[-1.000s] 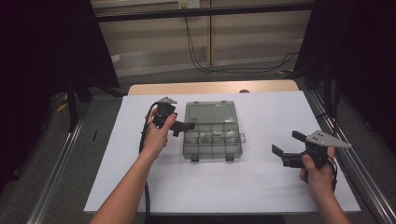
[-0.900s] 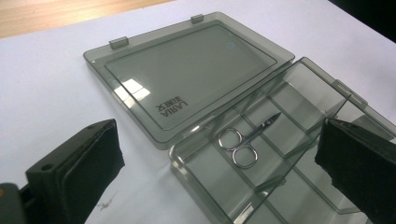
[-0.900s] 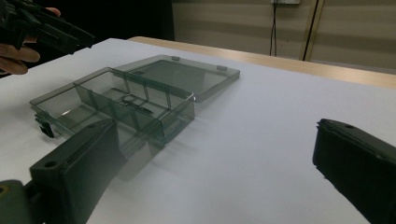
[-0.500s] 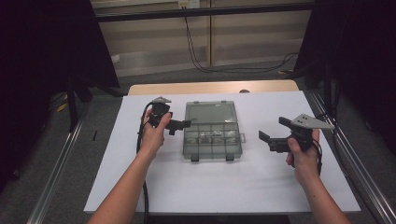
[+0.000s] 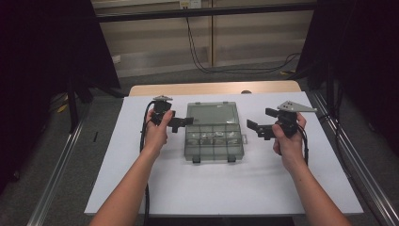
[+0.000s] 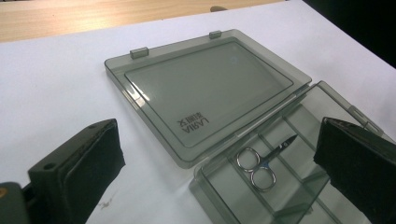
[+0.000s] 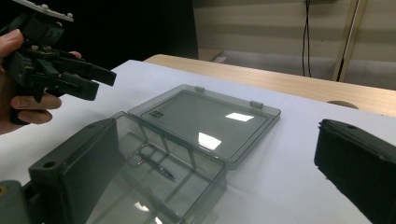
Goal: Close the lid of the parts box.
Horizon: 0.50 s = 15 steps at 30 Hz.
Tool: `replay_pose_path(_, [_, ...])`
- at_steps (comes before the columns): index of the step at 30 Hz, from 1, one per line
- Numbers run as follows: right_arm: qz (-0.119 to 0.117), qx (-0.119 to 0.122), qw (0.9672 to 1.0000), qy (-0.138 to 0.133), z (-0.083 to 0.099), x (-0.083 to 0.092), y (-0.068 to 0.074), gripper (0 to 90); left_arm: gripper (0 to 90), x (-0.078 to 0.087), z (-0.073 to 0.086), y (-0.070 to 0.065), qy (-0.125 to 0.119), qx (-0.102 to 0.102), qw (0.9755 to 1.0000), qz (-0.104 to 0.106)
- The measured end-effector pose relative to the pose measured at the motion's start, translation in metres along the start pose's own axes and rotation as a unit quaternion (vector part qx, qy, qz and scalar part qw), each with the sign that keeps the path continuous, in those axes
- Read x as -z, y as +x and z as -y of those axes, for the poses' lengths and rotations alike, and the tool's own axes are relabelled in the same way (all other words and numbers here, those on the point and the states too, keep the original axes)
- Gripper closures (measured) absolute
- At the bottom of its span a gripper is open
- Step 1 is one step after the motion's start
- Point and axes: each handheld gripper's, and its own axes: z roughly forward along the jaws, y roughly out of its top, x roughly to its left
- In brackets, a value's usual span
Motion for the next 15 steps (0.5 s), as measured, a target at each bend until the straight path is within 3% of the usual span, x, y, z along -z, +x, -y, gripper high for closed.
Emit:
replay_pose_path(7, [0.005,-0.022,0.9996,0.014,-0.004,-0.021,-0.01,0.0,1.0,-0.006,-0.002,0.005,0.006,0.003,1.0,0.0])
replay_pose_path(15, [0.004,-0.032,0.9992,0.022,-0.008,-0.041,-0.012,2.5,1.6,-0.012,-0.005,0.011,0.003,0.026,0.9996,0.006])
